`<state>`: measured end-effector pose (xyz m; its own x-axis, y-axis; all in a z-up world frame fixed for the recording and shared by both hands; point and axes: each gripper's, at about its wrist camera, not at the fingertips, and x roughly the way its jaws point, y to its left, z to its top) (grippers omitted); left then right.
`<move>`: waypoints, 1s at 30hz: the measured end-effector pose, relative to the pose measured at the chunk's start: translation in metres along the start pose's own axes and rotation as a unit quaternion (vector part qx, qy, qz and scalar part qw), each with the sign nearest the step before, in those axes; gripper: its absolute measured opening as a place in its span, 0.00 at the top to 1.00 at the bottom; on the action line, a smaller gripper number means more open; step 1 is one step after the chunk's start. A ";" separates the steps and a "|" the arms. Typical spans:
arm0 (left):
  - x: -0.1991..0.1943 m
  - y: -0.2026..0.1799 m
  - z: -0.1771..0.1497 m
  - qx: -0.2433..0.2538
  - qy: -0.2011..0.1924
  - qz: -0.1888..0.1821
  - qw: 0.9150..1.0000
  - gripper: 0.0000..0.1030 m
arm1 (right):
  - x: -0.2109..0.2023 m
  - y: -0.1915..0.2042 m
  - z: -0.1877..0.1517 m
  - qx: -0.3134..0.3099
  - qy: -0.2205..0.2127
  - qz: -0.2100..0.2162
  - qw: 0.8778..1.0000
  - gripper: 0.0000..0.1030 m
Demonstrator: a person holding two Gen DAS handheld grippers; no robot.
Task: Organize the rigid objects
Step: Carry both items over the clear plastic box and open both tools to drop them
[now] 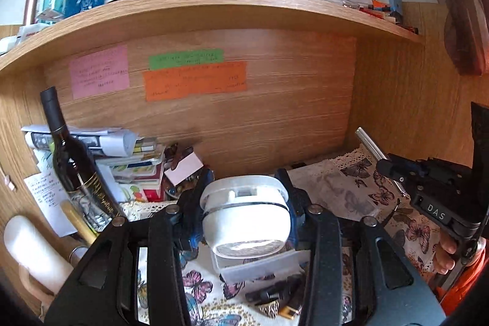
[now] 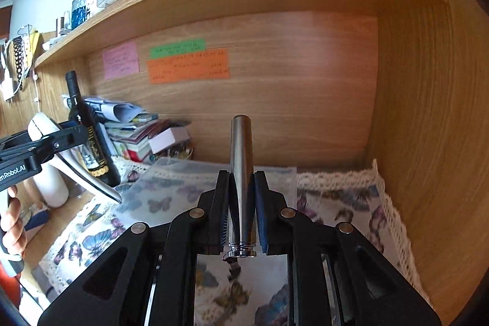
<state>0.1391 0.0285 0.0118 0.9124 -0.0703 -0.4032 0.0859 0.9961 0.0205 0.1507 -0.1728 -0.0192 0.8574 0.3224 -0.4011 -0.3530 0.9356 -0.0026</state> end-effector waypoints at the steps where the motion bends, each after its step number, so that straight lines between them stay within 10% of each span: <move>1: 0.007 -0.002 0.000 0.000 0.004 -0.005 1.000 0.60 | 0.004 0.001 0.001 -0.005 0.002 -0.002 1.000 0.86; 30: 0.130 -0.008 -0.069 -0.018 0.147 -0.045 0.988 0.60 | 0.130 0.010 -0.039 -0.051 0.185 0.018 0.981 0.86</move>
<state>0.2294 0.0151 -0.1036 0.7451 -0.1459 -0.6508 0.1430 0.9880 -0.0578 0.2437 -0.1269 -0.1068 0.6555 0.2619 -0.7083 -0.4320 0.8994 -0.0673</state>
